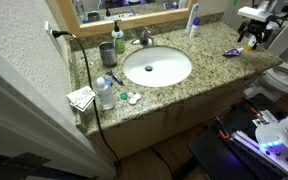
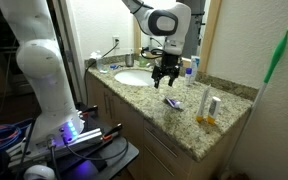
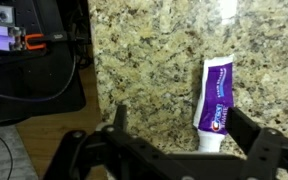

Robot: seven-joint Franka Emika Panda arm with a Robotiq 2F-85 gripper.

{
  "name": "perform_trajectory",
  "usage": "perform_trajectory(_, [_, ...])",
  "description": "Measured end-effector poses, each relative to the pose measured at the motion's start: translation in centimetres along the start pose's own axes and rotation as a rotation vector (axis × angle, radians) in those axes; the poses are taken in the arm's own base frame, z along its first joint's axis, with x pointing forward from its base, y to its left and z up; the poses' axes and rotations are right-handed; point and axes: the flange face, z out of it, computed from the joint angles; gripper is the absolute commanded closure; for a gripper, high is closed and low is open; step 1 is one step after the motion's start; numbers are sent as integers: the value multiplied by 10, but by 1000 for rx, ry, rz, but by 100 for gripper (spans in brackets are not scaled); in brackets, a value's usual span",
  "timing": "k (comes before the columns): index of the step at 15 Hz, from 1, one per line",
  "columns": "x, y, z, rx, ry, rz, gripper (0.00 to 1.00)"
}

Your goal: Move the silver cup to the left side of the counter, move the small blue object and then the toothpaste to the left side of the counter as well

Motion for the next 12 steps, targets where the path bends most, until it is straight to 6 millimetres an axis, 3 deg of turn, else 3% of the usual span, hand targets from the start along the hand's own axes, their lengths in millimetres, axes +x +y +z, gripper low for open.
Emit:
perform_trajectory(5, [21,-20,19,131,47,62,0])
perform_trajectory(9, [39,-19,43,86,82,101,0])
perform_trajectory(12, [41,-20,46,82,84,105,0])
